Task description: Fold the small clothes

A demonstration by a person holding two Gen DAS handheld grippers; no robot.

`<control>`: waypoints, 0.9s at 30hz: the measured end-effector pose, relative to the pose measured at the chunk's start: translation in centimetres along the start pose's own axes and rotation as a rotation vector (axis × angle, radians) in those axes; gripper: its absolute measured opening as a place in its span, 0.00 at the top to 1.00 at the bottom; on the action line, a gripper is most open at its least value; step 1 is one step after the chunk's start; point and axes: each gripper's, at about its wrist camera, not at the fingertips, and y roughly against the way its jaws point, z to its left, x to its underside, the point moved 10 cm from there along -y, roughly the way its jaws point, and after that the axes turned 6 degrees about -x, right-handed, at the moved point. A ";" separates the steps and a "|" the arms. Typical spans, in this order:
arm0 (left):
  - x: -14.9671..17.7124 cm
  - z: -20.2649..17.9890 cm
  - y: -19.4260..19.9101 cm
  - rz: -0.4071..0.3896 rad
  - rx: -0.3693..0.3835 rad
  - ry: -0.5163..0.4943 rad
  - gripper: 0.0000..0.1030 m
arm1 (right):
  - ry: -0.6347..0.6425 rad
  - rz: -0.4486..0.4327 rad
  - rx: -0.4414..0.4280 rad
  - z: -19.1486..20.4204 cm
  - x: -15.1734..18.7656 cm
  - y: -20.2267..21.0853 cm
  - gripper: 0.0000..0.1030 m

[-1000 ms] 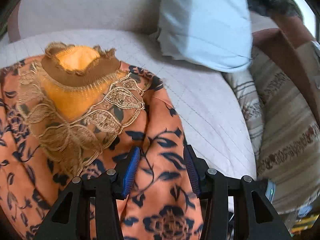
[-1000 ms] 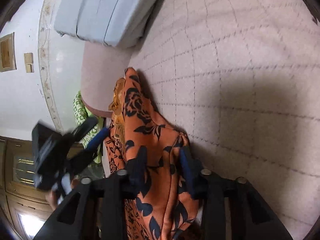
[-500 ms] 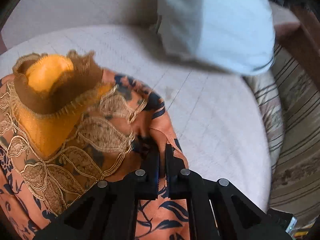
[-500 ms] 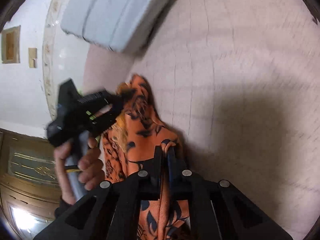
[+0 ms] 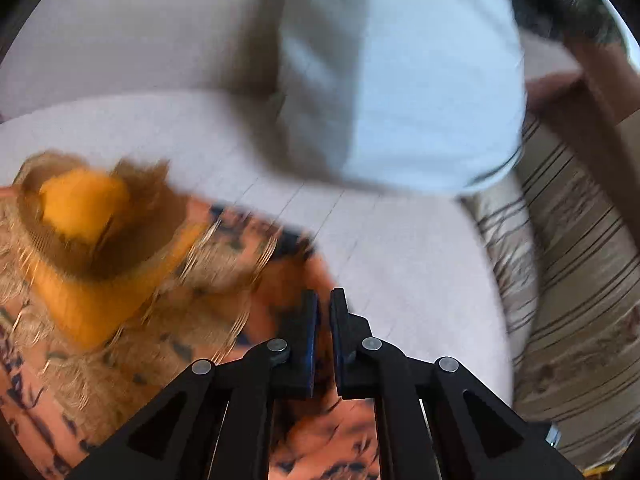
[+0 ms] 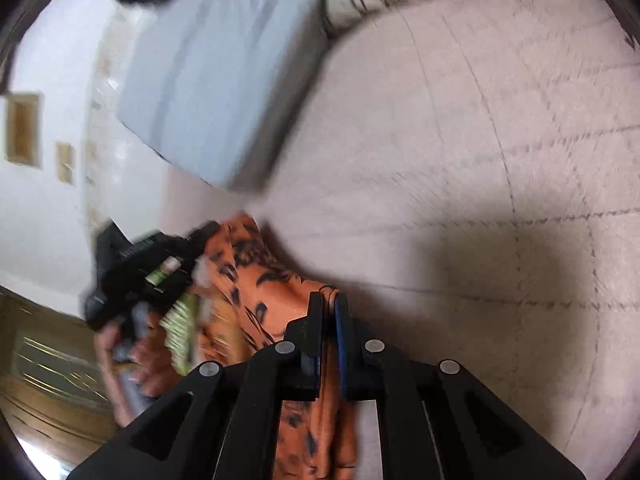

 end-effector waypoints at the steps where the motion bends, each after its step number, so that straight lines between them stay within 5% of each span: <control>1: 0.9 -0.1 0.8 -0.004 0.012 -0.022 0.91 | 0.002 -0.025 0.022 -0.1 -0.2 0.7 0.89; 2: 2.0 -0.2 1.9 0.019 0.018 -0.042 0.88 | 0.024 -0.072 0.023 0.4 -0.7 1.9 0.88; 4: 4.7 0.6 5.5 -0.011 0.009 -0.079 0.73 | 0.084 -0.147 0.010 2.1 -1.5 4.1 0.71; 5: 6.1 1.0 7.3 -0.035 0.011 -0.095 0.61 | 0.116 -0.181 -0.011 3.2 -1.6 5.2 0.54; 6: 7.8 1.7 9.3 -0.062 0.012 -0.106 0.54 | 0.136 -0.197 -0.038 4.2 -1.6 5.8 0.50; 10: 15.7 5.9 15.1 -0.103 -0.079 -0.113 0.52 | 0.204 -0.113 -0.170 8.7 0.6 4.4 0.50; 14: 23.5 9.4 17.1 -0.084 -0.133 -0.041 0.52 | 0.289 0.014 -0.190 12.0 3.9 1.9 0.50; 20: 31.0 10.6 15.9 0.005 -0.127 -0.023 0.54 | 0.338 0.101 -0.050 14.0 5.6 -0.1 0.50; 27: 34.1 8.7 15.1 0.024 -0.071 -0.131 0.54 | 0.451 0.243 0.302 13.6 4.6 -8.5 0.50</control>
